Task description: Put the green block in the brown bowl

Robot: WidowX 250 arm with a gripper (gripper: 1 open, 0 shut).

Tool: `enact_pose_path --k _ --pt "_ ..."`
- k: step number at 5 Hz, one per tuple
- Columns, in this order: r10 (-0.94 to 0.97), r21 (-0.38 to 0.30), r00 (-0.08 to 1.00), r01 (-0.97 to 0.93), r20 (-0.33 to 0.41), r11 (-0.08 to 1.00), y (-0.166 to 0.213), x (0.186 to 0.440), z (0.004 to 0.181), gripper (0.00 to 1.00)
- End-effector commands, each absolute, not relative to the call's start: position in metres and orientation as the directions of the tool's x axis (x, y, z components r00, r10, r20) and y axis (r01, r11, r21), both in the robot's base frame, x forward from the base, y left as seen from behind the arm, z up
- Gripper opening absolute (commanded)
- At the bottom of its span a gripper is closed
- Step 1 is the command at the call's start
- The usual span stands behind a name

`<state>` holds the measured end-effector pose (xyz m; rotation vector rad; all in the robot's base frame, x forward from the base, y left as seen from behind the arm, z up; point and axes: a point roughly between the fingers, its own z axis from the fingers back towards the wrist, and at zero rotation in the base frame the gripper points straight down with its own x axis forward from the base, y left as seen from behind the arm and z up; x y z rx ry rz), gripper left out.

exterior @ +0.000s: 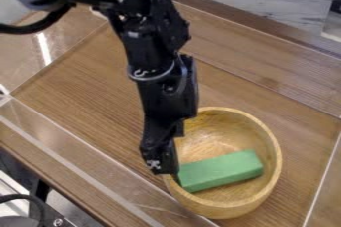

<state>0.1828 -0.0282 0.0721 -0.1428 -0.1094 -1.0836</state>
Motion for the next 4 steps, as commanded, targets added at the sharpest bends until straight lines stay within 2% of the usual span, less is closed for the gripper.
enact_pose_path --k 1,3,4 --pt "-0.866 0.001 0.466 0.880 0.183 0.474 -0.029 0.197 0.090 1.00" --pt "-0.869 0.035 0.459 0.881 0.184 0.473 -0.042 0.200 0.111 1.00" --pt "-0.832 0.055 0.523 0.840 0.183 0.540 -0.032 0.198 0.118 1.00"
